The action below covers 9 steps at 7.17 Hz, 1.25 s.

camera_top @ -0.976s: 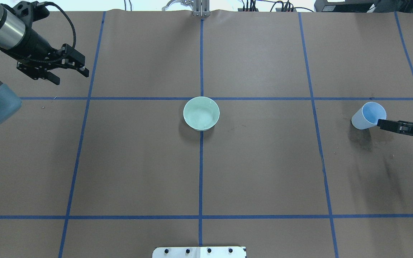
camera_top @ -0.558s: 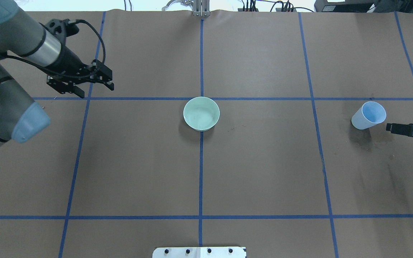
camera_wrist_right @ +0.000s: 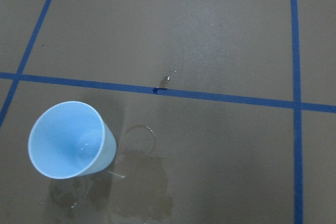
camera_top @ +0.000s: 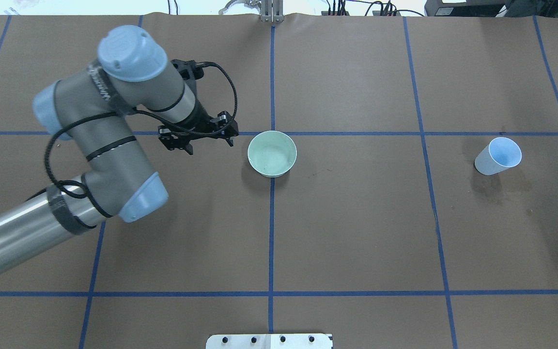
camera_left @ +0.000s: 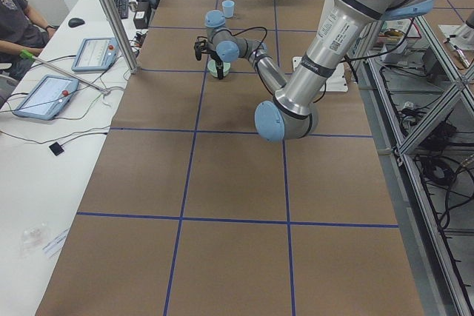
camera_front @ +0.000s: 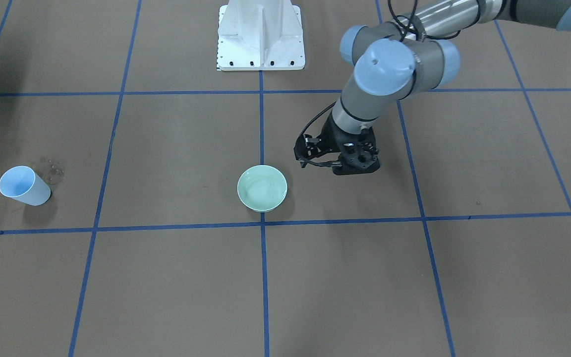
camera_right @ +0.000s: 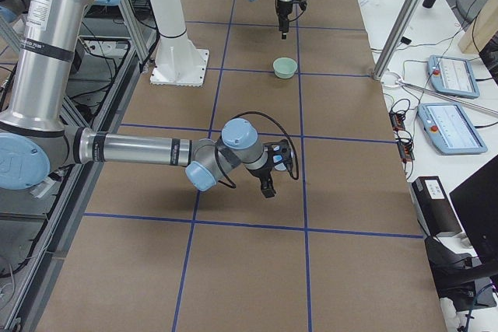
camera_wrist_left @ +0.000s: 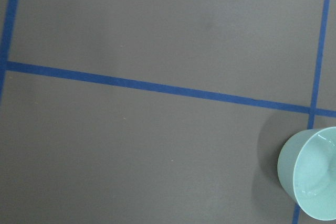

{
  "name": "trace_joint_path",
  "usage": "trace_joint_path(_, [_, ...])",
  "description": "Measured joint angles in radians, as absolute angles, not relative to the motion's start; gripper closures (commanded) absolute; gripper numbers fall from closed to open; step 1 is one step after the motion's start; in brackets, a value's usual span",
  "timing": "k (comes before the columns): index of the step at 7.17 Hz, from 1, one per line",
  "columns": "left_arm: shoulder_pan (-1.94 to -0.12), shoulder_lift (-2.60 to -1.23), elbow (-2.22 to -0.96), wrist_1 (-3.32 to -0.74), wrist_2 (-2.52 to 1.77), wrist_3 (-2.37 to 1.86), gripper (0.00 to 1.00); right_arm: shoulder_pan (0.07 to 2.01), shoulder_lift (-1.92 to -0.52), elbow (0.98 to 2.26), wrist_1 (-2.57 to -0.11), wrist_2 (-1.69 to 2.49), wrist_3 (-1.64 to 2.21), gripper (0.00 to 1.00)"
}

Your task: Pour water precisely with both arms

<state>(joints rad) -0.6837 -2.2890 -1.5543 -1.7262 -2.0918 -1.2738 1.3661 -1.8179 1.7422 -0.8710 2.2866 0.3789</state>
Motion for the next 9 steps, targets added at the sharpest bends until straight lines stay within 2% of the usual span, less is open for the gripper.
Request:
trace_joint_path(2, [-0.628, -2.380, -1.419, -1.768, -2.042, -1.282, 0.12, 1.466, -1.761, 1.733, -1.058, 2.372, 0.173, 0.01])
trace_joint_path(3, [-0.620, -2.396, -1.365, -1.816, -2.035, -1.283, 0.40, 1.502, -1.732, 1.733, -1.142, 2.408, 0.108, 0.01])
trace_joint_path(4, [-0.617, -2.402, -1.324, -1.864, -2.032, -1.283, 0.82, 1.527, -1.709, 1.734, -1.201, 2.431, 0.056, 0.00])
trace_joint_path(5, [-0.615, -2.404, -1.303, -1.888, -2.031, -1.283, 1.00, 1.542, -1.692, 1.734, -1.232, 2.440, 0.030, 0.00])
trace_joint_path(9, [-0.654, -2.391, -1.333, -1.897, -2.070, -1.265, 1.00, 1.552, -1.677, 1.735, -1.250, 2.446, 0.013, 0.01])
